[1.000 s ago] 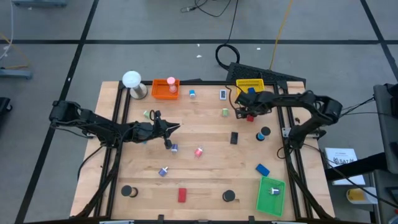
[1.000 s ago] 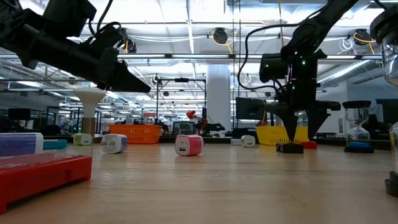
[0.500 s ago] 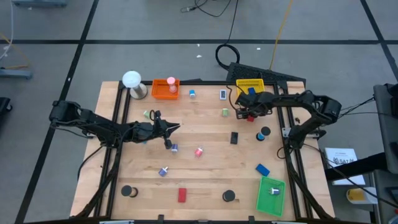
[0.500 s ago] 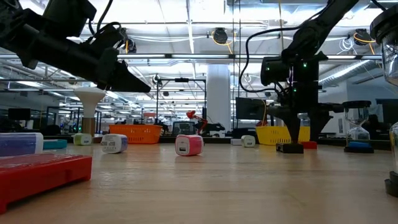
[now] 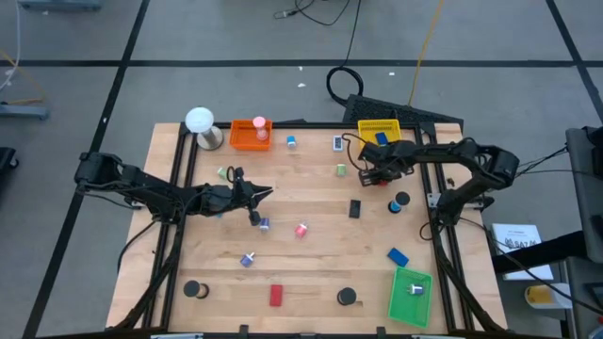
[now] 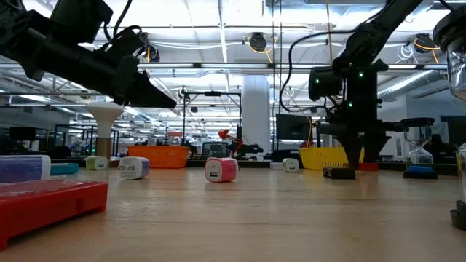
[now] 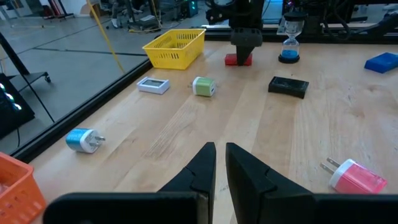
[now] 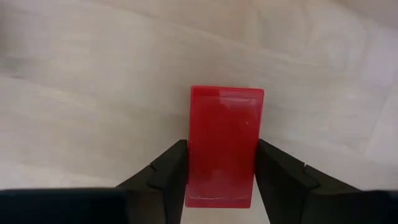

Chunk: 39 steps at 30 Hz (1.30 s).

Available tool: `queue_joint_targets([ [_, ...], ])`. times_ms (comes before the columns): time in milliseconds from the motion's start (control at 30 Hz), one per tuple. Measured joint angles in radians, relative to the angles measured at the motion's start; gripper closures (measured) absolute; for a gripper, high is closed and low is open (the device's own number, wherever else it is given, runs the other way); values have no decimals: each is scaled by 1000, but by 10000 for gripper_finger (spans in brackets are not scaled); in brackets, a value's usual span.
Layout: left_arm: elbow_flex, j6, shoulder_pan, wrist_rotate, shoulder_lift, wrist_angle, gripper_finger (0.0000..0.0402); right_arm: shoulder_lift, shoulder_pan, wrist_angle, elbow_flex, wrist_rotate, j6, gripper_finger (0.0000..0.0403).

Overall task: Pick & Place Office items
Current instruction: Put the top red timer into the yellow basket

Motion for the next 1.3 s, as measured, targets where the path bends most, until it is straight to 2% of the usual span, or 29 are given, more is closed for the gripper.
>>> queue_joint_targets([
  [200,0,0,0,0,0,0,360,-85,2,-14,41,12,-9,239],
  [400,0,0,0,0,0,0,360,-186,3,-30,94,51,0,248],
  [600,0,0,0,0,0,0,360,-196,-34,8,173,115,-42,244],
  [767,0,0,0,0,0,0,360,-128,-138,86,210,116,-104,247],
  [1000,0,0,0,0,0,0,360,63,-277,105,340,93,-228,245],
  [1167,0,0,0,0,0,0,360,180,-328,102,413,72,-269,247],
  [1300,0,0,0,0,0,0,360,242,-340,103,419,60,-286,244],
])
